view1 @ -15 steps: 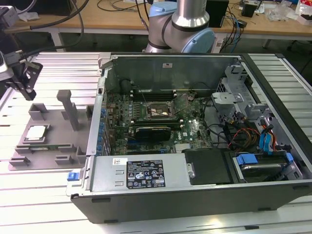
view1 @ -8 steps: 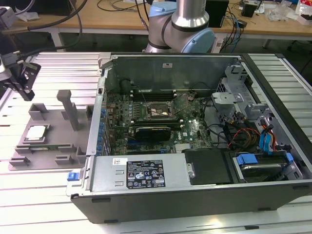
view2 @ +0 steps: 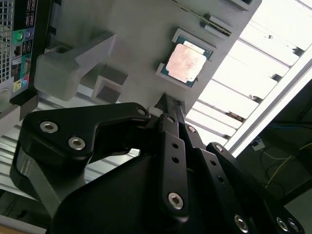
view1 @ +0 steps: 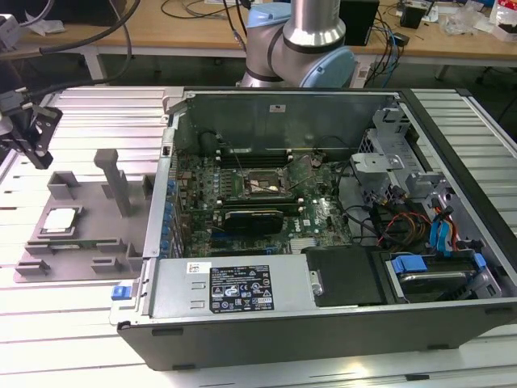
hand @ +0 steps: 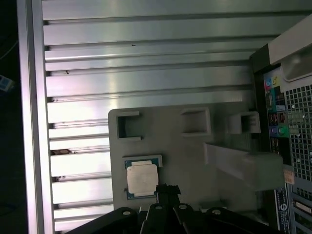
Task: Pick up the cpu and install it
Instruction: 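Pick up the cpu and move it towards the insertion slot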
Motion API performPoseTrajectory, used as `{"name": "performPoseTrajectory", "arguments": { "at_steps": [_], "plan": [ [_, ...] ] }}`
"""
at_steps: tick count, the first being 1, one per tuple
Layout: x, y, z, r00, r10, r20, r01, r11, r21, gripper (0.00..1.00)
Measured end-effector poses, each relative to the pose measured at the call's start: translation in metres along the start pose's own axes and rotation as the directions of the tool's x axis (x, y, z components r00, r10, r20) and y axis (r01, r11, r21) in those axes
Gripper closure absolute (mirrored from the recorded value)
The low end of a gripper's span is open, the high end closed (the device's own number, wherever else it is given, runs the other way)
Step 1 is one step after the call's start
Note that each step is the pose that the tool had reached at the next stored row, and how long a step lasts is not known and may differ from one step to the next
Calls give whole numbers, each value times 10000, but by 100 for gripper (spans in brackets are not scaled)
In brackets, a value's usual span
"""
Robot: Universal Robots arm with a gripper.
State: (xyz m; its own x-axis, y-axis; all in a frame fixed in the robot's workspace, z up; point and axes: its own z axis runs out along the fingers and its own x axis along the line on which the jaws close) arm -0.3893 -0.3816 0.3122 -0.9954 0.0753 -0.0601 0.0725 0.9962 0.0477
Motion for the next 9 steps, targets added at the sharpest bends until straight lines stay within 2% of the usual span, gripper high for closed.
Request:
{"name": "performPoseTrajectory", "arguments": {
  "at_steps": [6, 9],
  "plan": [
    [70, -10, 107, 10000, 1, -1, -1, 10000, 0, 89],
    [83, -12, 128, 10000, -1, 0, 1, 10000, 0, 89]
  ]
}}
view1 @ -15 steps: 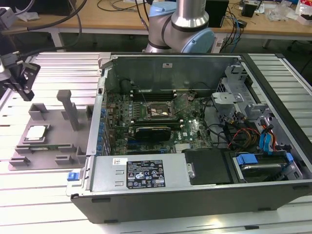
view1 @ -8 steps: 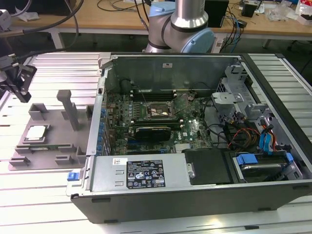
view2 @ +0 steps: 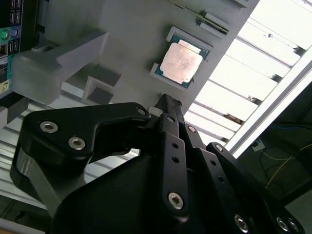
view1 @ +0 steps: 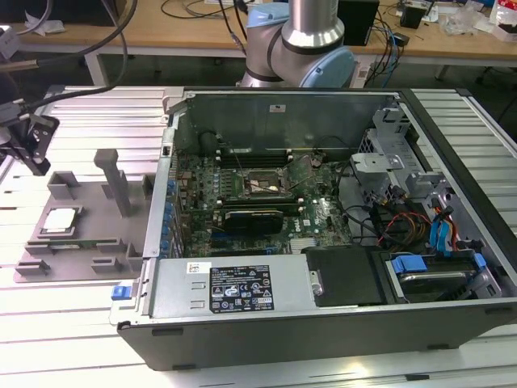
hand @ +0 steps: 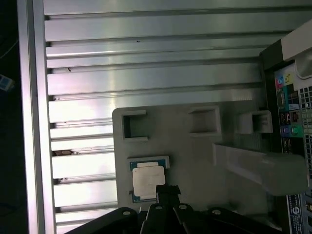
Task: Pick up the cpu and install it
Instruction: 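Pick up the cpu and move it towards the insertion slot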
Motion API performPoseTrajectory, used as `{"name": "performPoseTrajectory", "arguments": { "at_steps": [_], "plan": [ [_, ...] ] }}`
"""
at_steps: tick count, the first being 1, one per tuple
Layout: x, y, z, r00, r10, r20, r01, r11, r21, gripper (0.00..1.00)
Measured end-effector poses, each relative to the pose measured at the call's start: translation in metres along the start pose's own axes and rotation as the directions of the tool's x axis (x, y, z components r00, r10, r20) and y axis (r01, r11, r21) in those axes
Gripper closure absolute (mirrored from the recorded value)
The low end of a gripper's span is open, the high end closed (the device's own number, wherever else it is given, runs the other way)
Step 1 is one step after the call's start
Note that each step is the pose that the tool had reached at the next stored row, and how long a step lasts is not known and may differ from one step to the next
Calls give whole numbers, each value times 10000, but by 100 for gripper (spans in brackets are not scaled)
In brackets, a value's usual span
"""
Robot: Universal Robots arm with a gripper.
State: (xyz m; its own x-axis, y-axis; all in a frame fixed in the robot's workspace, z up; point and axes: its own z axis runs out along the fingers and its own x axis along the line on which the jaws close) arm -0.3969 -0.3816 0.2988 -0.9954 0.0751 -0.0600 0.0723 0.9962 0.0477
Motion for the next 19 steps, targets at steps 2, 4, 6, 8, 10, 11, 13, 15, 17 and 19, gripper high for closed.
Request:
{"name": "performPoseTrajectory", "arguments": {
  "at_steps": [2, 4, 6, 8, 10, 11, 13, 15, 17, 19],
  "plan": [
    [4, 0, 8, 10000, 1, 0, -1, 10000, 0, 89],
    [14, -1, 26, 10000, 2, -1, -2, 10000, 1, 89],
    [24, -3, 42, 10000, 1, 0, -1, 10000, 0, 89],
    [38, -5, 68, 10000, 1, 1, -1, 10000, 0, 89],
    [62, -9, 106, 10000, 2, 0, -2, 10000, 0, 89],
    [77, -11, 135, 10000, 1, 1, -1, 10000, -1, 89],
    [98, -14, 161, 10000, 2, 0, -2, 10000, 0, 89],
    [121, -17, 194, 10000, 1, -1, -1, 10000, 1, 89],
    [131, -20, 227, 10000, 0, -7, 0, 10000, 0, 89],
    [136, -21, 265, 10000, 4, -69, -3, 10000, 66, 89]
  ]
}}
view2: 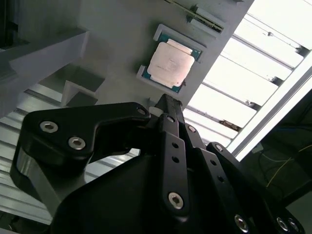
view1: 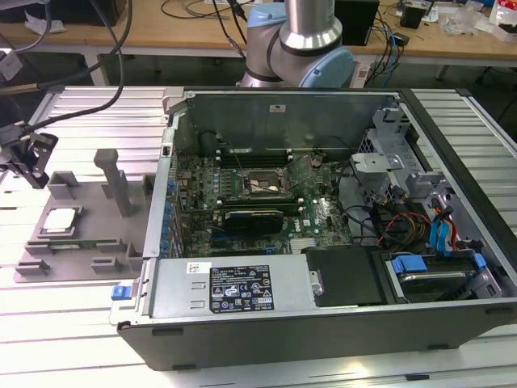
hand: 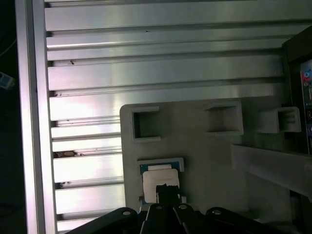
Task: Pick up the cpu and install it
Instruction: 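Pick up the cpu and move it towards the insertion slot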
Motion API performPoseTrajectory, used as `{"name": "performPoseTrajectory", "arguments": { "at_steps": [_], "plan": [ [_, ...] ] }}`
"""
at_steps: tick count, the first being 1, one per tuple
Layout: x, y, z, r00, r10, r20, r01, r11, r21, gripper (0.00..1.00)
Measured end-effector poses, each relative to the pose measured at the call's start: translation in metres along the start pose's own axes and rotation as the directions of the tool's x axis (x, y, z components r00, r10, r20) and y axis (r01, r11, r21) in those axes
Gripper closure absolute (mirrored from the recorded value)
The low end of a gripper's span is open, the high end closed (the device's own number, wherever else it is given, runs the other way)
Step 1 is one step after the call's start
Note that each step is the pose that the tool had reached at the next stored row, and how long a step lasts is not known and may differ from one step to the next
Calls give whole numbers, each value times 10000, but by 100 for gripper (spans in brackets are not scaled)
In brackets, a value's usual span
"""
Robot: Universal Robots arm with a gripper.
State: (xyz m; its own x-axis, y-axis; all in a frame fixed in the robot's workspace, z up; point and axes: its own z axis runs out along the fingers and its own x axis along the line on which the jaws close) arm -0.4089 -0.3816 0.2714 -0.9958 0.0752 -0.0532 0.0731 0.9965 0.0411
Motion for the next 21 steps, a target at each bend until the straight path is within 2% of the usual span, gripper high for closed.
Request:
{"name": "performPoseTrajectory", "arguments": {
  "at_steps": [5, 8, 16, 21],
  "plan": [
    [0, 0, 7, 10000, -2, 2, 2, 10000, 25, 89],
    [2, -2, 54, 9999, -4, -113, 6, 9999, 154, 89],
    [8, -7, 155, 9995, 2, -301, 6, 9997, 258, 89],
    [6, -41, 232, 9995, 1, -317, 8, 9996, 269, 89]
  ]
}}
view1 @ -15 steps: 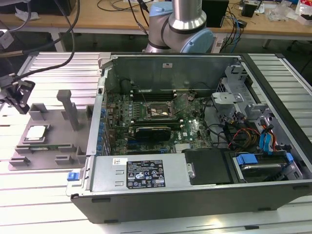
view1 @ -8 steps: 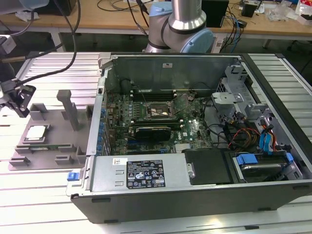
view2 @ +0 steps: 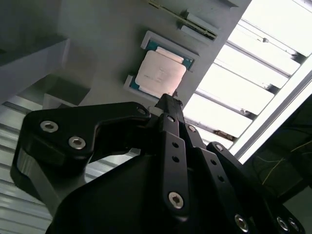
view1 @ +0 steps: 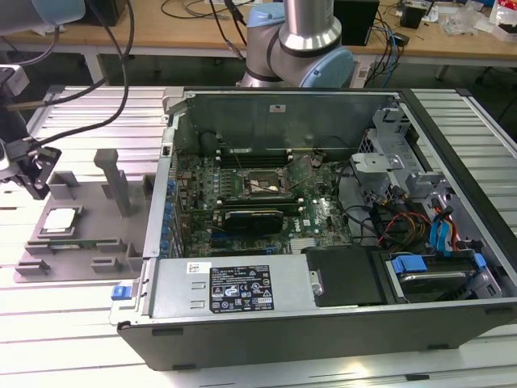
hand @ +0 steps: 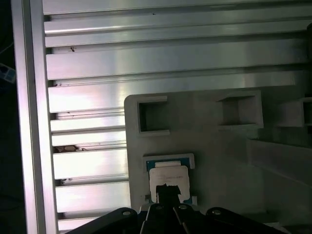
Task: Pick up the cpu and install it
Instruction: 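Pick up the cpu and move it towards the insertion slot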
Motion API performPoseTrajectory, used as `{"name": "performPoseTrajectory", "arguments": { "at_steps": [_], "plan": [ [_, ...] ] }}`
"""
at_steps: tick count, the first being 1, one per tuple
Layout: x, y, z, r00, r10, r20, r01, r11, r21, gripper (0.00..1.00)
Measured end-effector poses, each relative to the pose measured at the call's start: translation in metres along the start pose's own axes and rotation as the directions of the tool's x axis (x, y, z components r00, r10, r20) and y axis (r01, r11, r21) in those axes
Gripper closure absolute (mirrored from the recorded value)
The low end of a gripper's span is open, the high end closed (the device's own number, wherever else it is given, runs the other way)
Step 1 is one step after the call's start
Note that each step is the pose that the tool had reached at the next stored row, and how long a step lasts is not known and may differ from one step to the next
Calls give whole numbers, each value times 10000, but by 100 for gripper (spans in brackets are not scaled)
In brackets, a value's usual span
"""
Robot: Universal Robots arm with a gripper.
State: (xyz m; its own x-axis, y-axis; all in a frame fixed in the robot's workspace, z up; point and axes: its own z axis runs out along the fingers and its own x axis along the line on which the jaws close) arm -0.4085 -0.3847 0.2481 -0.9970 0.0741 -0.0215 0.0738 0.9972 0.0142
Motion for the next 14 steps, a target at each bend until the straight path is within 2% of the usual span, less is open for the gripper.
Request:
{"name": "performPoseTrajectory", "arguments": {
  "at_steps": [2, 4, 5, 9, 14],
  "plan": [
    [-21, -23, 66, 10000, -14, -31, 14, 10000, 5, 89],
    [-52, -28, 121, 9999, -35, -120, 35, 10000, 44, 89],
    [-61, -29, 140, 9999, -38, -137, 39, 10000, 57, 89],
    [-68, -31, 166, 9998, -116, -132, 117, 9999, 65, 89],
    [-69, -45, 218, 9972, -732, -134, 733, 9973, 83, 89]
  ]
}}
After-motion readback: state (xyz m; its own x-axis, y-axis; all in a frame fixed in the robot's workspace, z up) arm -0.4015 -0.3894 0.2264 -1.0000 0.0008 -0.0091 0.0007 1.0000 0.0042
